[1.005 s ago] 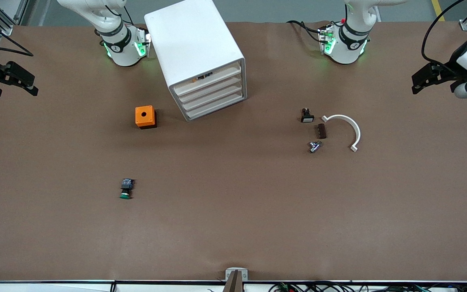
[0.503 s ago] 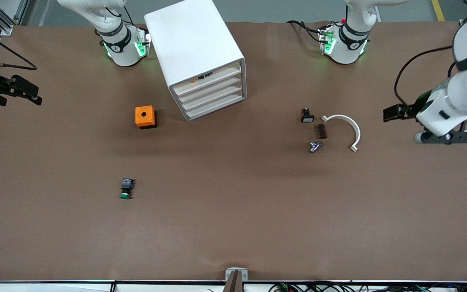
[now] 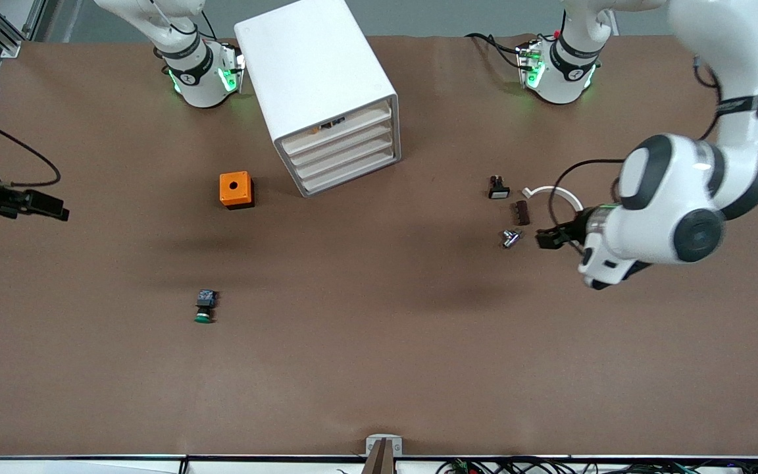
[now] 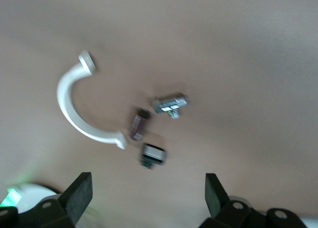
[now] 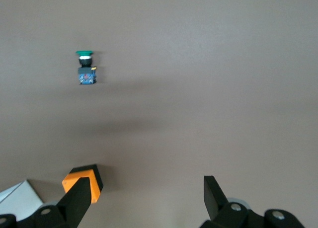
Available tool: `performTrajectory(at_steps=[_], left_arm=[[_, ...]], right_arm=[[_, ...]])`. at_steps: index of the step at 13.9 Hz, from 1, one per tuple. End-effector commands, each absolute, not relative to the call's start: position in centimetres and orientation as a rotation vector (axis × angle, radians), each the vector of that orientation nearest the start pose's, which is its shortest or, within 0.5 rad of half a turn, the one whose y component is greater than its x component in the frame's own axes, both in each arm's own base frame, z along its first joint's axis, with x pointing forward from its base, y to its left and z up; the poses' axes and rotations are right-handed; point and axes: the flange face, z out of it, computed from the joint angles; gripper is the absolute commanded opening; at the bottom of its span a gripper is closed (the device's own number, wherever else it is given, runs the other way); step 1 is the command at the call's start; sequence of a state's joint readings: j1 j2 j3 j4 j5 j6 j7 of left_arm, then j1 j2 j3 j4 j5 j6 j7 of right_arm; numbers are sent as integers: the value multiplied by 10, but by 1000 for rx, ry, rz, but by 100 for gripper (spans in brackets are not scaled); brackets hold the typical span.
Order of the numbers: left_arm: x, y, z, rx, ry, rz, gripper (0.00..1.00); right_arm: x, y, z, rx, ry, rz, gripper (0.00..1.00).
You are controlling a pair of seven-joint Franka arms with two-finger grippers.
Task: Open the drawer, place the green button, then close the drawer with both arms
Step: 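Reach the left gripper toward the drawer while the right gripper reaches the button, then grasp the drawer front with the left gripper while the right gripper lowers onto the button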
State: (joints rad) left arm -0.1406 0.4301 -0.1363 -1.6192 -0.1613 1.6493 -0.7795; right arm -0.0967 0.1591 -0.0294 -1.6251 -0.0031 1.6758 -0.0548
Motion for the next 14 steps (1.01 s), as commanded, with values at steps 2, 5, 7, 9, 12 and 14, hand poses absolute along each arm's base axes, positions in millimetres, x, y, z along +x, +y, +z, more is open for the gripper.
performTrajectory(at_steps=[2,5,7,9,12,14], left_arm=[[603,-241,311,-2568,-1377,752,100],[597,-288,266,-2091,-1831,837,100],[585,-322,247,-1919,-1935,1000,100],[580,-343,236,-1767,-2004,1274,100],[556,-381,207,-1442,-2048,1377,100],[532,-410,190,-1295,-2039,1325,99]], right_arm=[[626,-34,476,-3116,200,149,100],[638,9,409,-3092,320,84,100],[644,27,370,-3090,373,69,100],[652,48,329,-3089,408,61,100],[642,61,292,-3088,402,14,100],[632,65,270,-3081,394,-61,100]])
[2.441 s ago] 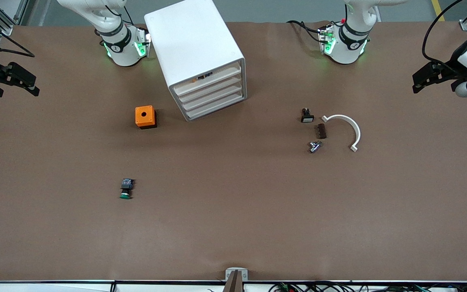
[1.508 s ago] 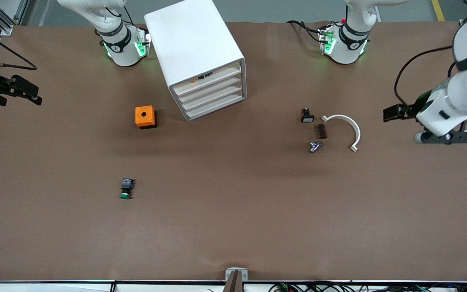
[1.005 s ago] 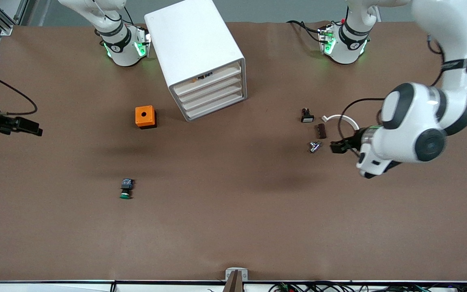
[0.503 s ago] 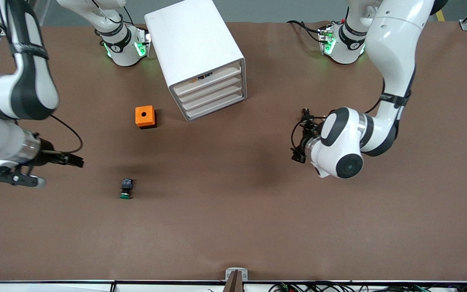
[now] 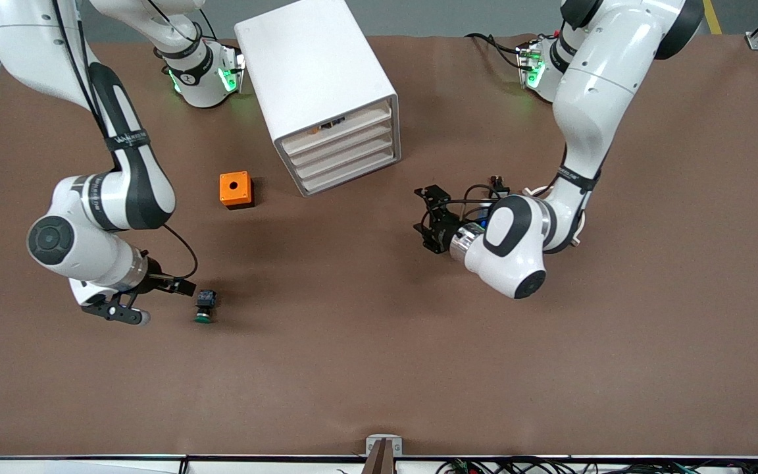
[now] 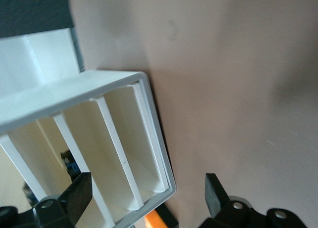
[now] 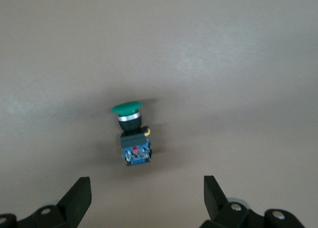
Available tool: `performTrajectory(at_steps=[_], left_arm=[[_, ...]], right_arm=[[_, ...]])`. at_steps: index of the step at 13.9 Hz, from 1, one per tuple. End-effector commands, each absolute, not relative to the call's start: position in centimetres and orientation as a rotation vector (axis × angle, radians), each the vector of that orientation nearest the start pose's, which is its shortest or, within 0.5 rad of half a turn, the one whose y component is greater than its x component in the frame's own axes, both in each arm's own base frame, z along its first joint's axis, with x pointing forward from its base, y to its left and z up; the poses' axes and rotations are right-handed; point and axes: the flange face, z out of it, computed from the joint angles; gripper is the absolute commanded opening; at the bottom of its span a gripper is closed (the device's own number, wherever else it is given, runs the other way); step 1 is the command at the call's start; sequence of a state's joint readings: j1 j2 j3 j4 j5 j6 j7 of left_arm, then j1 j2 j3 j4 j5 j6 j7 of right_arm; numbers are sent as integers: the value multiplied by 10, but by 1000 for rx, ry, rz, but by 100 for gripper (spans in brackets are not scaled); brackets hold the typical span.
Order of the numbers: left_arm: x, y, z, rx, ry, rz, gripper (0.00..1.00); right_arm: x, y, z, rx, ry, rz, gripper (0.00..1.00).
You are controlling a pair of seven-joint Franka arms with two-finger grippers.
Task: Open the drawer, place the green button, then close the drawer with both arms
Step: 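Grasp the drawer front with the left gripper while the right gripper lowers onto the button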
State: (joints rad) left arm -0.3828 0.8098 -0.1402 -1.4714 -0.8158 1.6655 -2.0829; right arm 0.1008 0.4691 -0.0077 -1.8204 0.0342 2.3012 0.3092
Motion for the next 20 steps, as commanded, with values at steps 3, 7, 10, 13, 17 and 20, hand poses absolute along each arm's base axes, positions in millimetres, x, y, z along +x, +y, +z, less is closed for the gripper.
performTrajectory(at_steps=[3,7,10,13,17,20], left_arm=[[506,-445,180,1607,2587,-1834,81],[478,-475,163,1520,2632,-1956,63],[456,-492,150,1540,2675,-1975,63],[439,-509,151,1551,2679,-2002,57],[433,-515,147,1530,2677,-2035,34],[426,-518,142,1543,2681,-2040,34]], right_arm=[[628,76,238,-3075,394,-105,100],[626,94,211,-3067,429,-118,100],[628,95,205,-3068,422,-123,100],[634,92,201,-3078,410,-132,100],[644,90,197,-3079,410,-145,100],[644,93,190,-3081,401,-138,100]])
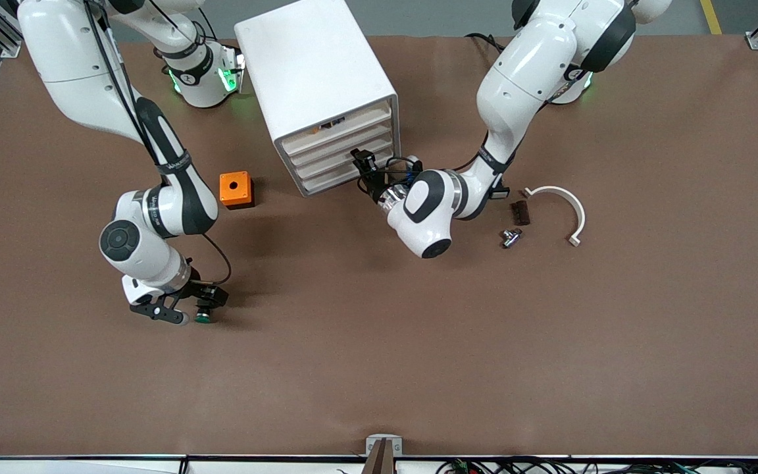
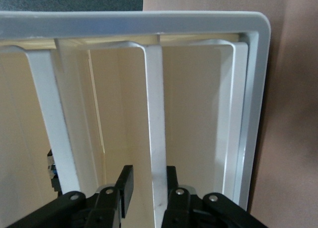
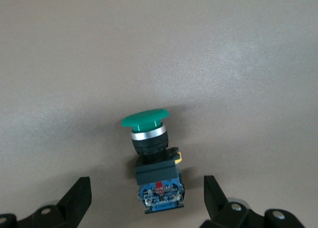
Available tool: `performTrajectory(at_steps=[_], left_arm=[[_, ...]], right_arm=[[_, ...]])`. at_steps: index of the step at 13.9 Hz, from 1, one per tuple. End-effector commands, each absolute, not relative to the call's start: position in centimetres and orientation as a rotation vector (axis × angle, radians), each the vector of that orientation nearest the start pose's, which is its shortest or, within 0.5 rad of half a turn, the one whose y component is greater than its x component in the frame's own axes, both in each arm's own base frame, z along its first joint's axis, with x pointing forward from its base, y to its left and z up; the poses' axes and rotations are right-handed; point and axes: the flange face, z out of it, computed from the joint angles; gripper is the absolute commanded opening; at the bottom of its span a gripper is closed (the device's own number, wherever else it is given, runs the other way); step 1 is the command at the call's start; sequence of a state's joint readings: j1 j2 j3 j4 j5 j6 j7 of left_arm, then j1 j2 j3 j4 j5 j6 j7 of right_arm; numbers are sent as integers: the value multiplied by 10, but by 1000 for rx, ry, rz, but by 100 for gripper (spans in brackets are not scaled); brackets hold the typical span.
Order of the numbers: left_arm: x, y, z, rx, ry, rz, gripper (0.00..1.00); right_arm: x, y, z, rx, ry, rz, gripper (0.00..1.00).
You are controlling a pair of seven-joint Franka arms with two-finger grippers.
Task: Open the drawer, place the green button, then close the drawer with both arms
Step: 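Pull the drawer open with the left gripper while the right gripper lifts the button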
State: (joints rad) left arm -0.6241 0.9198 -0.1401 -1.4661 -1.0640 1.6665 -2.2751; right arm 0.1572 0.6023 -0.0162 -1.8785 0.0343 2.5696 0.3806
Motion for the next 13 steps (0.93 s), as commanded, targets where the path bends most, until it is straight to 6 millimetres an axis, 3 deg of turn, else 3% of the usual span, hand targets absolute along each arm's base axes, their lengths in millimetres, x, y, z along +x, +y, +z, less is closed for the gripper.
performTrajectory(at_steps=[1,3,4,6,7,8,11,13], left_arm=[[422,-521,141,-1079,-1859,1413,34],[419,-523,139,-1080,-1856,1409,34],[417,-525,139,-1085,-1854,1404,33],[418,-524,139,-1085,-1855,1406,8],[419,-523,139,-1093,-1858,1405,0],[424,-520,138,-1093,-1865,1410,0],[439,-509,139,-1092,-1901,1405,0],[466,-498,146,-1104,-1962,1402,0]], right_arm=[[644,93,186,-3082,401,-138,100],[643,91,185,-3081,405,-133,95],[642,91,184,-3082,403,-131,84],[641,92,184,-3083,400,-124,43],[642,92,184,-3082,412,-121,17],[642,93,184,-3082,414,-116,0],[643,90,188,-3076,428,-117,0],[643,90,217,-3071,475,-80,0]])
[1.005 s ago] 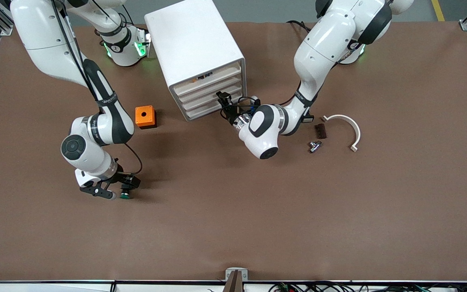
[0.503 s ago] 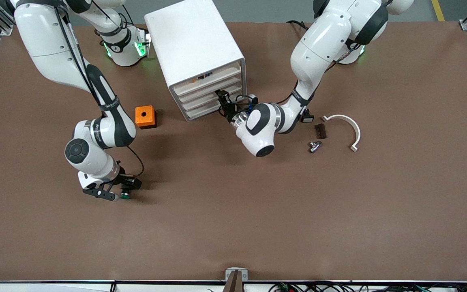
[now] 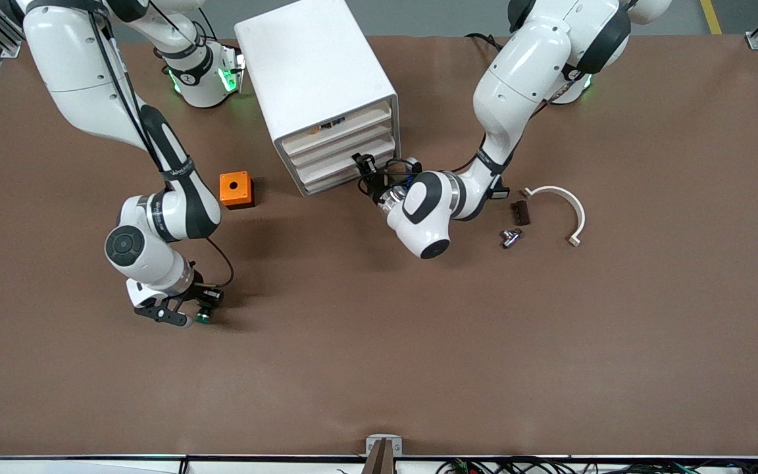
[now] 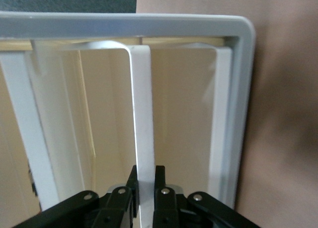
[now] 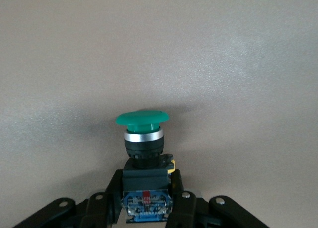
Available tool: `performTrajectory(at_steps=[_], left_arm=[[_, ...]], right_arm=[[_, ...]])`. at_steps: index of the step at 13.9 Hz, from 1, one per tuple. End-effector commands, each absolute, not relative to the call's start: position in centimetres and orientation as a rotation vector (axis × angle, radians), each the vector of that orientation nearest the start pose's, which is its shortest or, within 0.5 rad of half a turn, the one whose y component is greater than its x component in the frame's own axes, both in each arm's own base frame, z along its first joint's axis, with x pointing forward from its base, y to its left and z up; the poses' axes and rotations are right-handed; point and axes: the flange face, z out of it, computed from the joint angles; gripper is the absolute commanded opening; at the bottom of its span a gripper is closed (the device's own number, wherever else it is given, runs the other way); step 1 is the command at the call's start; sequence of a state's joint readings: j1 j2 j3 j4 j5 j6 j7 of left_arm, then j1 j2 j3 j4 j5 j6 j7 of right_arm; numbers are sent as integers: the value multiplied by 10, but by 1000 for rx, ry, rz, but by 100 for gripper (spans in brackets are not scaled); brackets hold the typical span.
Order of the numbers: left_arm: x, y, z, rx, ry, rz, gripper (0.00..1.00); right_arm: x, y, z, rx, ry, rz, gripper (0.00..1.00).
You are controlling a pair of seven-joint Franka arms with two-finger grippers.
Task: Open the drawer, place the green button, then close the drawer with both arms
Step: 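Pull the drawer open with the left gripper while the right gripper lifts the button, then carry the green button over the open drawer with the right gripper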
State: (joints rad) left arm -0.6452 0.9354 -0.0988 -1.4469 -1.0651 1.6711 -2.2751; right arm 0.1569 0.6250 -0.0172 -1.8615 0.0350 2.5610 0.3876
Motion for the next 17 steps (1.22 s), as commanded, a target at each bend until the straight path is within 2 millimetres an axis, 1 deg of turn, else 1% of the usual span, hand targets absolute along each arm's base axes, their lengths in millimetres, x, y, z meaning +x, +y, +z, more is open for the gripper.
performTrajectory(at_steps=[1,3,5,7,8,9,10,11,12,13,14,15,16,17], left_arm=[[482,-489,150,-1108,-1999,1403,0],[518,-469,158,-1125,-2098,1423,0],[543,-452,159,-1160,-2187,1451,0],[562,-433,159,-1178,-2247,1470,0],[570,-426,160,-1194,-2273,1482,1],[577,-422,163,-1214,-2290,1490,7],[582,-419,165,-1221,-2306,1494,20],[586,-417,168,-1224,-2320,1510,45],[589,-415,170,-1211,-2328,1529,83],[590,-415,176,-1216,-2332,1535,100],[593,-412,178,-1218,-2338,1534,100],[603,-409,188,-1242,-2354,1547,100],[615,-402,197,-1275,-2374,1558,100],[624,-394,205,-1327,-2387,1565,100]], right_arm=[[645,93,238,-3068,501,-55,0],[640,105,280,-3053,610,15,0],[628,130,316,-3036,722,53,0],[612,164,345,-3013,841,80,0],[602,186,356,-2999,903,94,0],[591,215,365,-2981,960,88,0],[579,243,368,-2964,1014,81,0],[569,266,370,-2945,1066,76,0],[558,289,370,-2926,1118,74,0],[548,308,370,-2913,1155,73,0],[540,321,370,-2902,1187,73,0],[530,338,369,-2888,1226,69,0],[519,359,366,-2870,1260,61,0],[509,374,365,-2842,1298,49,0]])
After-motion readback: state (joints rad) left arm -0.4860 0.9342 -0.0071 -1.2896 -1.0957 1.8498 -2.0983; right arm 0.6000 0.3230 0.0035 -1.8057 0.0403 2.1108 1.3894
